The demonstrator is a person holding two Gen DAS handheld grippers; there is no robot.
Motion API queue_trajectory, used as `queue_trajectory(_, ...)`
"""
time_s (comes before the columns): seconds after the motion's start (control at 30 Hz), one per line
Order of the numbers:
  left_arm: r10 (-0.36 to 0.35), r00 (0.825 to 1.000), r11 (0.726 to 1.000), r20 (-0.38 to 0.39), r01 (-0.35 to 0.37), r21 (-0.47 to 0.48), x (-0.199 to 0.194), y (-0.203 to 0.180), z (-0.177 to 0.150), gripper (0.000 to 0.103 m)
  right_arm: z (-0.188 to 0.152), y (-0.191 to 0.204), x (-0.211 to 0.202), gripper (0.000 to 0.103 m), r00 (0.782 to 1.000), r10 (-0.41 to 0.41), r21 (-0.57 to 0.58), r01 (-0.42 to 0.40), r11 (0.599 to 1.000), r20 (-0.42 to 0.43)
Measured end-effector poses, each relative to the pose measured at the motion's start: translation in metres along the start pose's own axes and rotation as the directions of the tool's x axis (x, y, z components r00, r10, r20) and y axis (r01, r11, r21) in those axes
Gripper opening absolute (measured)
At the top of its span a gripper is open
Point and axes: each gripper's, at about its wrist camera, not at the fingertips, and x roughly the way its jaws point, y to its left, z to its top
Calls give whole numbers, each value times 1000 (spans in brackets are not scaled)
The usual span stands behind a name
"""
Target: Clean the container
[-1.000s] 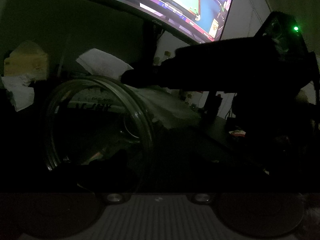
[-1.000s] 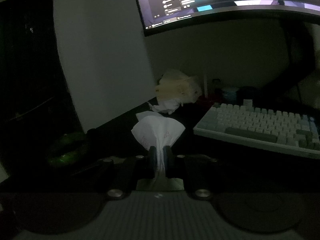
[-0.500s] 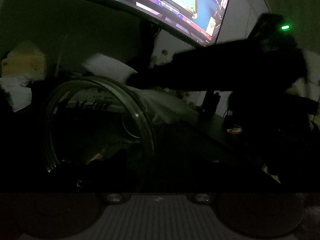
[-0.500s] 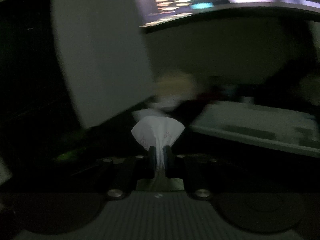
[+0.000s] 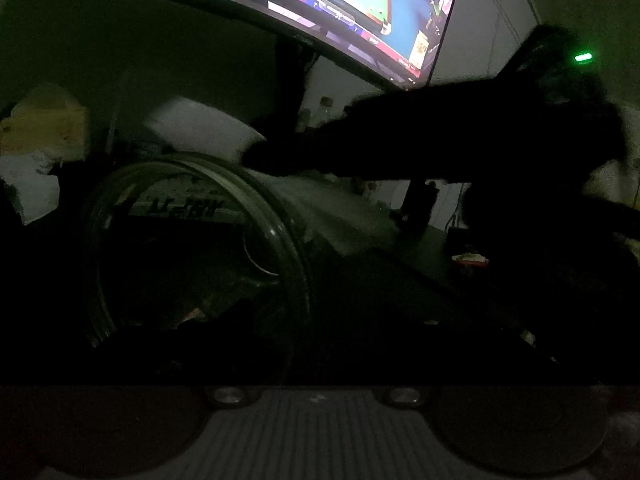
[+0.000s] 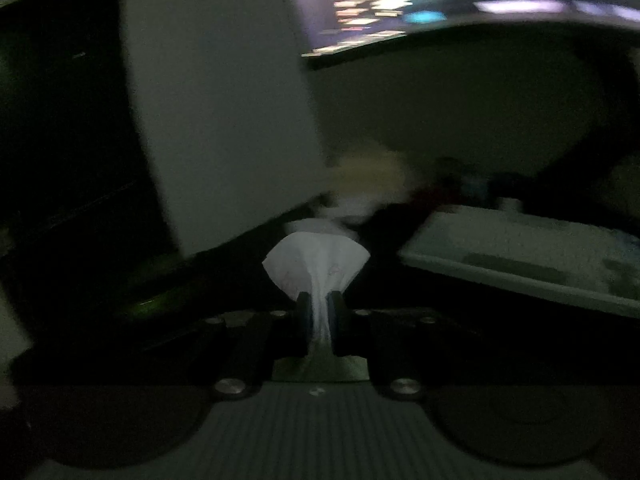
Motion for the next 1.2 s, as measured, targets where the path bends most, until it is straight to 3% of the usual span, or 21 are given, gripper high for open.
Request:
queue_trajectory(0.07, 9, 1000, 1000, -5, -9, -3, 0, -1, 2, 66, 3, -22, 2, 12, 992, -123, 56, 123, 991, -8)
queue_trajectory(0.13, 20, 1000, 1000, 5, -20, -1, -2, -1, 4, 59, 5, -37, -3, 11, 985, -171, 116, 170, 979, -2)
queue_trajectory(0.2, 22, 1000, 1000, 23, -21, -4, -4, 0, 6, 10, 6, -48, -12, 11, 983, -182, 157, 176, 972, 20)
queue_trajectory(0.33, -10, 996, 999, 92, 13, -32, -13, 6, 9, 4, 4, -43, -34, 11, 985, -157, 151, 144, 978, 73)
queue_trajectory(0.4, -84, 988, 990, 132, 98, -106, -14, 15, 15, 4, 2, -41, -38, 11, 987, -138, 147, 125, 981, 78)
queue_trajectory(0.47, -181, 969, 957, 166, 212, -200, -14, 25, 18, 5, 2, -37, -39, 11, 990, -122, 148, 110, 983, 77)
queue_trajectory(0.53, -259, 945, 921, 200, 305, -244, -15, 28, 20, 7, 2, -34, -41, 11, 993, -91, 153, 78, 985, 77)
queue_trajectory(0.57, -266, 942, 918, 204, 312, -243, -16, 26, 21, 7, 2, -32, -43, 11, 995, -71, 155, 58, 986, 76)
queue_trajectory(0.63, -202, 963, 955, 178, 234, -183, -17, 15, 24, 7, 2, -26, -43, 11, 997, -39, 142, 29, 989, 64)
queue_trajectory(0.7, -153, 977, 974, 151, 175, -144, -16, 9, 21, 10, -1, -18, -41, 11, 998, -34, 119, 28, 993, 43)
queue_trajectory(0.83, -178, 973, 969, 144, 199, -148, -17, 14, 12, 13, -9, -9, -31, 11, 999, -47, 97, 47, 994, 2)
queue_trajectory(0.9, -188, 973, 972, 131, 203, -120, -17, 12, 13, 30, -11, -6, -29, 11, 997, -74, 74, 73, 995, 11)
queue_trajectory(0.97, -188, 976, 977, 108, 197, -81, -17, 9, 13, 37, -11, -7, -27, 11, 997, -77, 71, 76, 995, 10)
queue_trajectory(1.1, -102, 994, 995, 24, 102, 4, -13, 4, 11, 36, -11, -10, -24, 11, 996, -83, 71, 82, 994, 15)
queue_trajectory(1.2, -85, 996, 996, -32, 86, 32, -8, 2, 8, 36, -12, -11, -23, 11, 996, -91, 60, 90, 994, 17)
